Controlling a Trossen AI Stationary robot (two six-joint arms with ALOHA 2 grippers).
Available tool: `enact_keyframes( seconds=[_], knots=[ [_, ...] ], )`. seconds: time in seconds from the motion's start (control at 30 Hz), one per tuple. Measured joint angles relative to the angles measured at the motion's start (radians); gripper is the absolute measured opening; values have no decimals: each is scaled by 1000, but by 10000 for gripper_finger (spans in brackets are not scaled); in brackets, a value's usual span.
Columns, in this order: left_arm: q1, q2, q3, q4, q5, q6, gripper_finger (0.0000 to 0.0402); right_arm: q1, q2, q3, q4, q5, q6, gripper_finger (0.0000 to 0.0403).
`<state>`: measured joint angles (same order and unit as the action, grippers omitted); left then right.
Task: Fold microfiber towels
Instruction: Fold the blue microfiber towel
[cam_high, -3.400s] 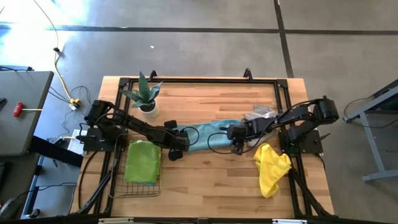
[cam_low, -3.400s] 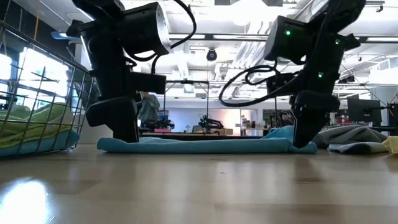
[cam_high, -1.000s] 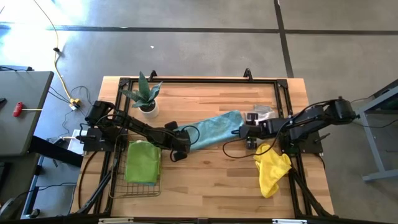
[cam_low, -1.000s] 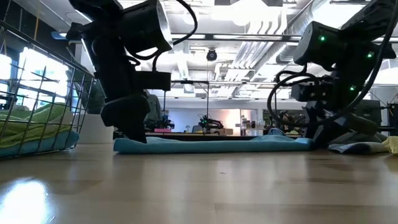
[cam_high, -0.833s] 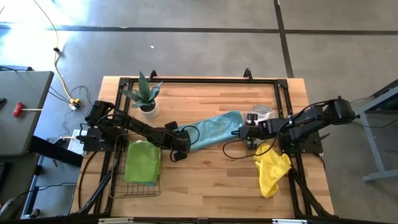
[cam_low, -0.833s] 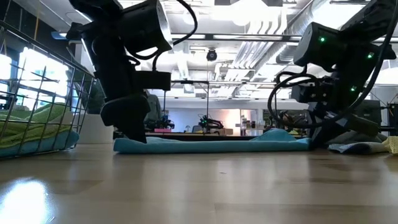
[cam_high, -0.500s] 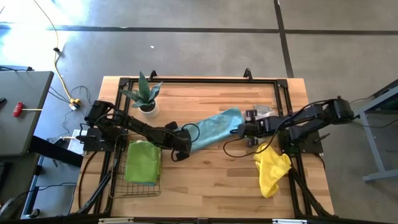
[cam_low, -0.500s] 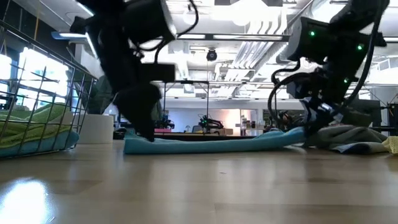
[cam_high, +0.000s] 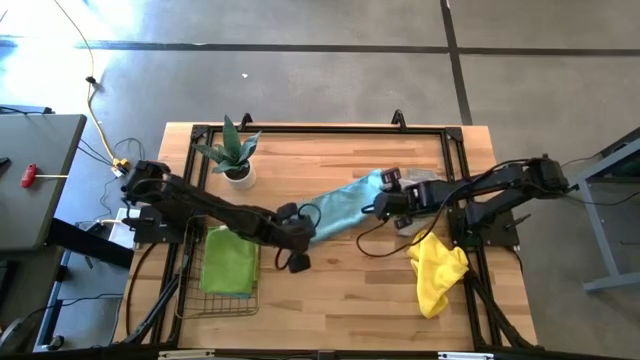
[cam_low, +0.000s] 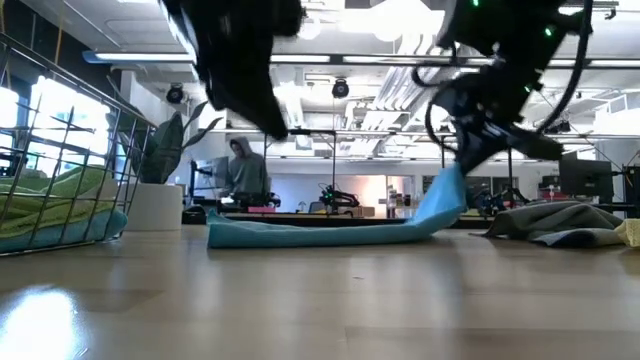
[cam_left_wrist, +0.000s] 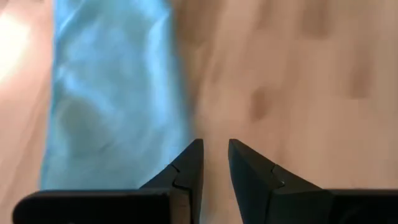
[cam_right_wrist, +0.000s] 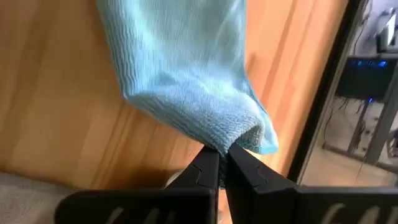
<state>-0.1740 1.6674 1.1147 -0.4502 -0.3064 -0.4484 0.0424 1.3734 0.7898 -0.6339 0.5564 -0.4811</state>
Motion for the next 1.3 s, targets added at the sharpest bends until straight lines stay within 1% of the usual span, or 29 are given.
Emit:
enact_keyframes(
  seconds=[0.13,0.27,0.37,0.53,0.67,0.83,1.07,1.17,1.3],
  knots=[
    [-58,-57,28,-3,5,7,65,21,58,65,47,-8,-36,1],
    [-118,-111,45,2,-26,6,64,42,165,121,103,-9,-77,0],
    [-161,-146,44,4,-54,-5,64,56,261,175,158,-7,-80,0],
    [-221,-181,44,-2,-100,-54,64,93,394,330,189,15,-78,0],
    [-261,-191,44,1,-118,-65,64,122,479,469,208,-14,-77,0],
    [-303,-191,44,3,-133,-76,64,145,602,605,261,-70,-77,0],
    [-351,-191,44,6,-157,-102,64,168,764,761,261,-67,-77,0],
    [-368,-191,44,5,-177,-108,64,181,802,809,258,-49,-77,0],
    [-380,-191,44,4,-178,-125,64,191,809,853,263,-18,-77,0]
  ],
)
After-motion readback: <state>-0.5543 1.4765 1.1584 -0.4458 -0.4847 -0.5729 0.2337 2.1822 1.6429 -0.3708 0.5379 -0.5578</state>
